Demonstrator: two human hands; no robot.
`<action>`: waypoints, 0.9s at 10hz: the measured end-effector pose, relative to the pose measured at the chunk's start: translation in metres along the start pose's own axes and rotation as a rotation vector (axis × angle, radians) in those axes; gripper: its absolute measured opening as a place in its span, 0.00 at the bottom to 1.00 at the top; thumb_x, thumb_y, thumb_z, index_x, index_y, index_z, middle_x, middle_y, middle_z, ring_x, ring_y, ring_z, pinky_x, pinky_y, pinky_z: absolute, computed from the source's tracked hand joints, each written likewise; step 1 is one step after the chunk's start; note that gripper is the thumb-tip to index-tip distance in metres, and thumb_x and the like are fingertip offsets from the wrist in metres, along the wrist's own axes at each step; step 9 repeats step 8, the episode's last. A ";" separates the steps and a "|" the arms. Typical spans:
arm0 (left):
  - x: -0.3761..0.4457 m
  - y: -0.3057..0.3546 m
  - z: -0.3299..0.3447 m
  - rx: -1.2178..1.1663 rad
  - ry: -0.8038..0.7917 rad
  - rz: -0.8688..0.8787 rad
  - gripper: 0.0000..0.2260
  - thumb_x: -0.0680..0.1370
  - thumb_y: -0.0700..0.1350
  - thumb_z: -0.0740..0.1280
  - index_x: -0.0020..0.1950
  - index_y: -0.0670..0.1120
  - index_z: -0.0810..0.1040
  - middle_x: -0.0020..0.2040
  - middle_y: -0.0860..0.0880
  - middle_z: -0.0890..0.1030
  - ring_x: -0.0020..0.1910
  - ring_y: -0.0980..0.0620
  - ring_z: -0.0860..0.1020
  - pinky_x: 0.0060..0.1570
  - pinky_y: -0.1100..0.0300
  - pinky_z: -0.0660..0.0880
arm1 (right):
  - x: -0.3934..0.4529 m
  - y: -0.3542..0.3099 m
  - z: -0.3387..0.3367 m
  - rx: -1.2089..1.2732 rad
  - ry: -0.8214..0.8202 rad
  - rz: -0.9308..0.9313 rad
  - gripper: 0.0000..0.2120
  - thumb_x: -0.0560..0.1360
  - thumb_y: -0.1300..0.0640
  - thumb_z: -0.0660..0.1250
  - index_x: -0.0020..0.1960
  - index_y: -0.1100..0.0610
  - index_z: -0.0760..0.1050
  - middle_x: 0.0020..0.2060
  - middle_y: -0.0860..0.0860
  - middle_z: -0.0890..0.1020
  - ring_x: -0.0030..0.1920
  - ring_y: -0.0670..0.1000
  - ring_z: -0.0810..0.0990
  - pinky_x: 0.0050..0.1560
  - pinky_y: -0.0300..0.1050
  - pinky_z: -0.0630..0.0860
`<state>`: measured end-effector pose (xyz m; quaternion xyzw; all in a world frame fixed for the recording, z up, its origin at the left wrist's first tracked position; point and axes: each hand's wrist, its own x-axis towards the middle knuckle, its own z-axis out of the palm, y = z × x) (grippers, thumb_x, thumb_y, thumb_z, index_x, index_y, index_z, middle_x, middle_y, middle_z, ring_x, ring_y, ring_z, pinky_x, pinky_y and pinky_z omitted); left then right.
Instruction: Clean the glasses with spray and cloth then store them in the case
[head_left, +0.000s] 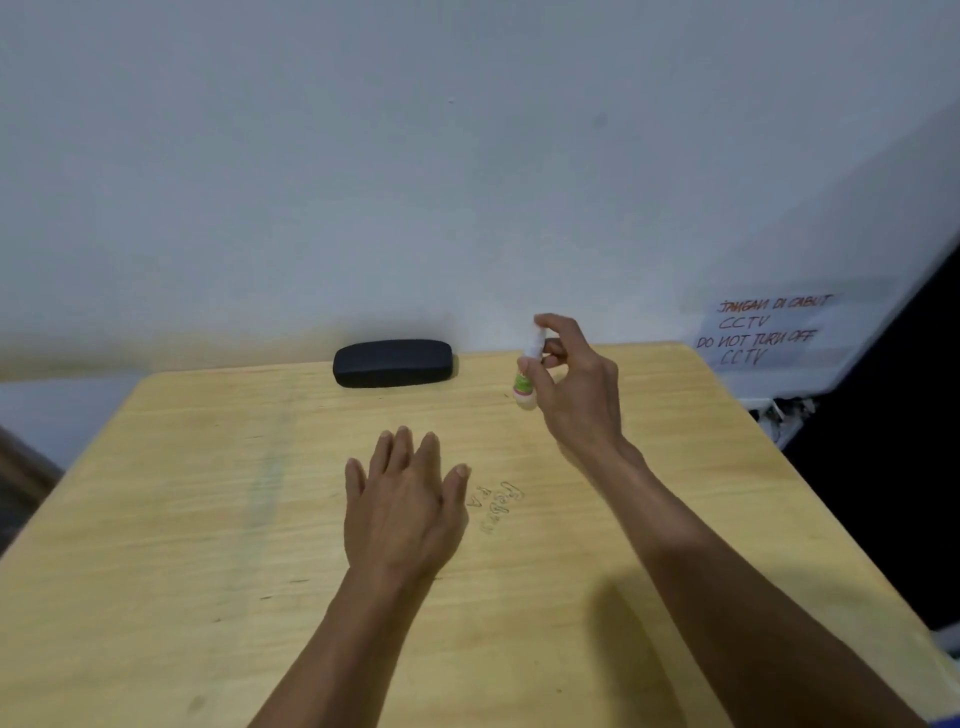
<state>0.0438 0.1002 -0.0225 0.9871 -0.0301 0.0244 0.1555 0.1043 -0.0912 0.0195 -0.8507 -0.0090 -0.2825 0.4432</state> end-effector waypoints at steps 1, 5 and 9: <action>0.001 -0.003 0.003 0.005 -0.014 -0.008 0.31 0.79 0.66 0.43 0.79 0.54 0.54 0.81 0.48 0.52 0.80 0.49 0.45 0.76 0.42 0.45 | 0.024 0.000 0.021 -0.021 -0.031 -0.003 0.18 0.77 0.57 0.71 0.66 0.48 0.74 0.49 0.52 0.85 0.48 0.51 0.83 0.39 0.36 0.75; 0.000 -0.004 0.005 0.019 0.018 0.007 0.31 0.79 0.66 0.42 0.79 0.53 0.55 0.81 0.48 0.53 0.80 0.49 0.45 0.76 0.42 0.46 | 0.050 0.020 0.057 -0.064 -0.061 0.004 0.19 0.78 0.57 0.70 0.67 0.48 0.73 0.53 0.53 0.84 0.51 0.51 0.82 0.31 0.21 0.68; -0.001 0.000 0.002 0.020 0.007 0.007 0.31 0.79 0.66 0.43 0.79 0.53 0.55 0.81 0.49 0.53 0.80 0.49 0.44 0.77 0.42 0.45 | 0.049 0.014 0.053 -0.120 -0.017 -0.013 0.24 0.77 0.55 0.71 0.72 0.46 0.70 0.60 0.51 0.83 0.53 0.52 0.83 0.46 0.47 0.80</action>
